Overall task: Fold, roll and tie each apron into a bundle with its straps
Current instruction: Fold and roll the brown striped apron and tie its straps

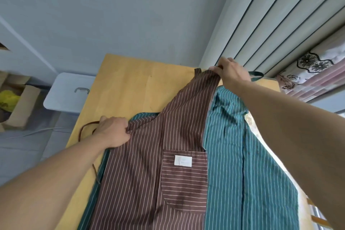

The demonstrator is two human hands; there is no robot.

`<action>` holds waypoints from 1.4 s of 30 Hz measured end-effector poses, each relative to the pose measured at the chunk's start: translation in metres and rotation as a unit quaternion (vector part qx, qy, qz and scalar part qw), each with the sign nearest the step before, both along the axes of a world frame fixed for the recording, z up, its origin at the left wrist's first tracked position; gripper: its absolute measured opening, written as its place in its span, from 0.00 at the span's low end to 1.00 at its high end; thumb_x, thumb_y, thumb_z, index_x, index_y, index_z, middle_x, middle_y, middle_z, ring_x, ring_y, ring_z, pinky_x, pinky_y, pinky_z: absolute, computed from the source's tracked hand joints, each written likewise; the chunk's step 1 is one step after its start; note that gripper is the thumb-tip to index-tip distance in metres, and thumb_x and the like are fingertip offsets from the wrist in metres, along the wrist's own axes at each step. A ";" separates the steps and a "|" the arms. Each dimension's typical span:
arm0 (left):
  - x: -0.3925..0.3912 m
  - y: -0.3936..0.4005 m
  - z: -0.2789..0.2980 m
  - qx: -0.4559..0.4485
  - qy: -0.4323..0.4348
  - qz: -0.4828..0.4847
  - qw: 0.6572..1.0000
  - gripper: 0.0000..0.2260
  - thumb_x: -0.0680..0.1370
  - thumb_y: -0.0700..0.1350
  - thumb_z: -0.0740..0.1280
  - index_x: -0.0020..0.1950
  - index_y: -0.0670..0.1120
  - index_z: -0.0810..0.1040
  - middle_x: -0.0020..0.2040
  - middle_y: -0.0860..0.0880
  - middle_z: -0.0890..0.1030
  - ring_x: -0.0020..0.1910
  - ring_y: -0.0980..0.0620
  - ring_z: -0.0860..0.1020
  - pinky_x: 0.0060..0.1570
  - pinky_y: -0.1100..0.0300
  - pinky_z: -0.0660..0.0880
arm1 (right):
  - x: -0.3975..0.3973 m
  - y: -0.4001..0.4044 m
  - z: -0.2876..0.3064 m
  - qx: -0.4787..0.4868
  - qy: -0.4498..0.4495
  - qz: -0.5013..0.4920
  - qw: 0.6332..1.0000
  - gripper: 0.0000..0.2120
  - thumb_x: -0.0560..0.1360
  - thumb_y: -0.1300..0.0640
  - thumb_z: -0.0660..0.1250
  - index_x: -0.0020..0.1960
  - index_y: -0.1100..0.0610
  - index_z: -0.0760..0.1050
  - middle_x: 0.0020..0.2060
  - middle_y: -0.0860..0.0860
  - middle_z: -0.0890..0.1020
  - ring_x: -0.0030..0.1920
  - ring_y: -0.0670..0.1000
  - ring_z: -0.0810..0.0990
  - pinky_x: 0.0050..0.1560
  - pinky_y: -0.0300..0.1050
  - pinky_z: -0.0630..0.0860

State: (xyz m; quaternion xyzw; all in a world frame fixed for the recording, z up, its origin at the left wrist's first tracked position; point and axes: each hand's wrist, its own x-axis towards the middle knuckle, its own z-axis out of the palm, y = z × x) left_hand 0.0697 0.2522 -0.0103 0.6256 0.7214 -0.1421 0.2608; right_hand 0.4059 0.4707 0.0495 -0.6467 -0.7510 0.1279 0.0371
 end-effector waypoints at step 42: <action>0.036 -0.182 -0.023 0.022 -0.048 -0.015 0.998 0.37 0.82 0.49 0.64 0.84 0.51 0.44 0.84 0.47 0.40 0.83 0.44 0.44 0.81 0.44 0.50 | -0.003 -0.476 -0.054 -0.443 0.276 -0.332 0.786 0.20 0.73 0.51 0.77 0.59 0.60 0.77 0.56 0.55 0.85 0.52 0.53 0.86 0.55 0.54 0.84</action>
